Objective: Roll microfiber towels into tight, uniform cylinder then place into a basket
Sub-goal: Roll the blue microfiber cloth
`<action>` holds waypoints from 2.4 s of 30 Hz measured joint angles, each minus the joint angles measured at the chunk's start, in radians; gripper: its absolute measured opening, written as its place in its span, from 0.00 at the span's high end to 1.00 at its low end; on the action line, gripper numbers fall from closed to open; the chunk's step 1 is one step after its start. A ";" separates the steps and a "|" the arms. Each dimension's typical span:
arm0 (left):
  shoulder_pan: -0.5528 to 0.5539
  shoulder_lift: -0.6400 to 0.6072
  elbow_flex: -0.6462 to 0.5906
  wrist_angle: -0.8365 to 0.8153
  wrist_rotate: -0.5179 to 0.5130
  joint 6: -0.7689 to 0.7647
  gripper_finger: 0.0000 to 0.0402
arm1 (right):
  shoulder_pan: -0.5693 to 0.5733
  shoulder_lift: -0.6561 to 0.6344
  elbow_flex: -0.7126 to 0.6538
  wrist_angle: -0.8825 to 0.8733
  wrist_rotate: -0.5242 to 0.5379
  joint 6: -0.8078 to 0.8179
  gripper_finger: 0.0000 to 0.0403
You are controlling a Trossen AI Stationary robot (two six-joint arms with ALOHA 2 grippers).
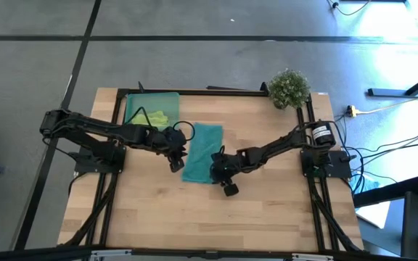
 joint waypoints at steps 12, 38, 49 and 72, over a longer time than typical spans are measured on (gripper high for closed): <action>0.000 0.000 0.000 -0.037 0.000 0.000 0.76 | -0.031 -0.013 0.068 -0.106 -0.001 0.089 0.98; 0.000 0.000 0.000 -0.094 0.008 0.000 0.76 | -0.174 -0.017 0.441 -0.607 0.231 0.047 1.00; 0.000 0.000 0.000 -0.094 0.008 0.001 0.76 | -0.306 -0.018 0.478 -0.594 0.356 0.153 1.00; 0.000 0.000 0.000 -0.093 0.008 0.001 0.76 | -0.419 -0.019 0.441 -0.560 0.254 0.218 0.85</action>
